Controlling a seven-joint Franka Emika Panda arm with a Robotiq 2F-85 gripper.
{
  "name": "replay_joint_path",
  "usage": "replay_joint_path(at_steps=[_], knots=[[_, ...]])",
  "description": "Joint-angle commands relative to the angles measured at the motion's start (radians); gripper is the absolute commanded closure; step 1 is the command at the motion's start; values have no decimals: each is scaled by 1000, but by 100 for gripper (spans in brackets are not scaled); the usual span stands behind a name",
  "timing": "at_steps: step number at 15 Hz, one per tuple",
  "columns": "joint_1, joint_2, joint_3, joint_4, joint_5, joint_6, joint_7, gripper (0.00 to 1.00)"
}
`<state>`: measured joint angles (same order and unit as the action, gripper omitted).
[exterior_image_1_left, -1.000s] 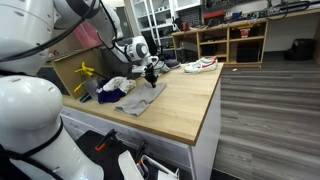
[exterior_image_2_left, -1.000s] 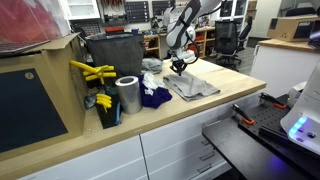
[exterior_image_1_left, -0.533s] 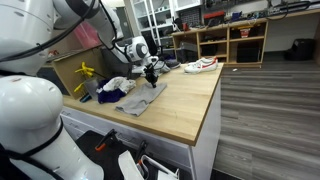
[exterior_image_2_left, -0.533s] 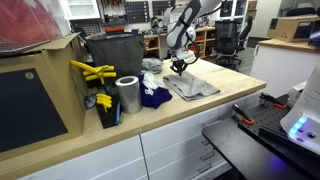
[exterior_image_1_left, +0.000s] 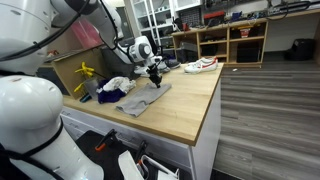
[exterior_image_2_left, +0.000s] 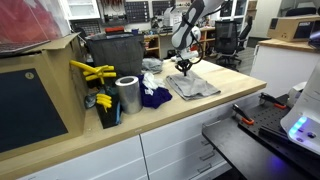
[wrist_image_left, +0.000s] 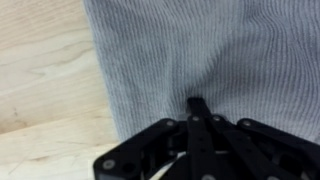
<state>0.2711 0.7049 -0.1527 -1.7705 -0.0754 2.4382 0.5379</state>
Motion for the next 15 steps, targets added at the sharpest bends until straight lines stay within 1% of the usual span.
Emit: replay_joint_path(at_steps=[1, 9, 13, 15], knots=[[4, -25, -50, -90, -45, 41, 55, 100], [-6, -64, -144, -199, -132, 70, 167, 100], [-3, -72, -180, -213, -198, 69, 233, 100], [-6, -69, -188, -207, -226, 64, 261, 100]])
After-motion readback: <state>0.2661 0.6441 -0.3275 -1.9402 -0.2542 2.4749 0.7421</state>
